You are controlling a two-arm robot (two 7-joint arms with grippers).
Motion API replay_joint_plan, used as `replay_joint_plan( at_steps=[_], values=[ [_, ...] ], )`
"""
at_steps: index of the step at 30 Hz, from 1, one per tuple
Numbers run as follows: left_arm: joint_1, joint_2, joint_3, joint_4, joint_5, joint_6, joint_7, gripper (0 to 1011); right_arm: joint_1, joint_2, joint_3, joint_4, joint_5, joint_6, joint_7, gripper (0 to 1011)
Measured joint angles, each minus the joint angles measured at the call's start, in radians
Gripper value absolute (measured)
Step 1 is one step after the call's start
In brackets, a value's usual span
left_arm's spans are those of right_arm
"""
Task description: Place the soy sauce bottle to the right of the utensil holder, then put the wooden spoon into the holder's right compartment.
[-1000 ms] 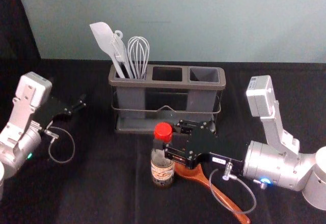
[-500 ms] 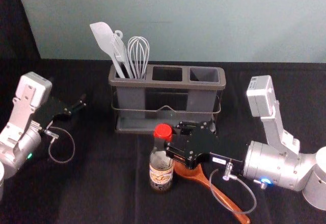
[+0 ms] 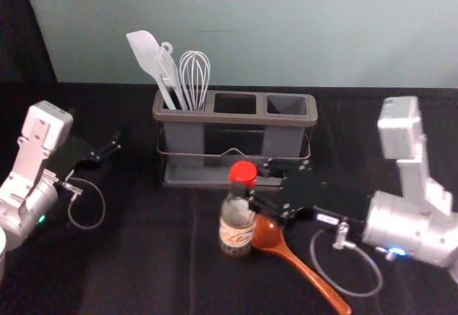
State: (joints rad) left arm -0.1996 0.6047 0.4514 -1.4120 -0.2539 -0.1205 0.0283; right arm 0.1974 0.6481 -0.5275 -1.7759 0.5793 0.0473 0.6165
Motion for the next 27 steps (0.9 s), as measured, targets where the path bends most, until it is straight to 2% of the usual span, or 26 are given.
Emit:
replay_joint_plan(
  at_steps=[5, 6, 12, 13, 19, 23, 27],
  values=[
    [0.000, 0.000, 0.000, 0.000, 0.000, 0.000, 0.000, 1005, -0.051, 0.058, 0.058, -0.062, 0.012, -0.016, -0.027, 385],
    [0.000, 0.000, 0.000, 0.000, 0.000, 0.000, 0.000, 1005, -0.070, 0.076, 0.079, -0.073, 0.016, -0.023, -0.035, 385],
    [0.000, 0.000, 0.000, 0.000, 0.000, 0.000, 0.000, 1005, -0.137, 0.128, 0.161, -0.077, 0.029, -0.051, -0.065, 384],
    [0.000, 0.000, 0.000, 0.000, 0.000, 0.000, 0.000, 1005, -0.153, 0.138, 0.184, -0.068, 0.031, -0.059, -0.073, 384],
    [0.000, 0.000, 0.000, 0.000, 0.000, 0.000, 0.000, 1005, -0.187, 0.154, 0.264, -0.012, 0.046, -0.083, -0.087, 384],
    [0.000, 0.000, 0.000, 0.000, 0.000, 0.000, 0.000, 1005, -0.184, 0.151, 0.290, 0.026, 0.046, -0.091, -0.088, 384],
    [0.000, 0.000, 0.000, 0.000, 0.000, 0.000, 0.000, 1005, -0.161, 0.135, 0.298, 0.072, 0.025, -0.091, -0.088, 384]
  ],
)
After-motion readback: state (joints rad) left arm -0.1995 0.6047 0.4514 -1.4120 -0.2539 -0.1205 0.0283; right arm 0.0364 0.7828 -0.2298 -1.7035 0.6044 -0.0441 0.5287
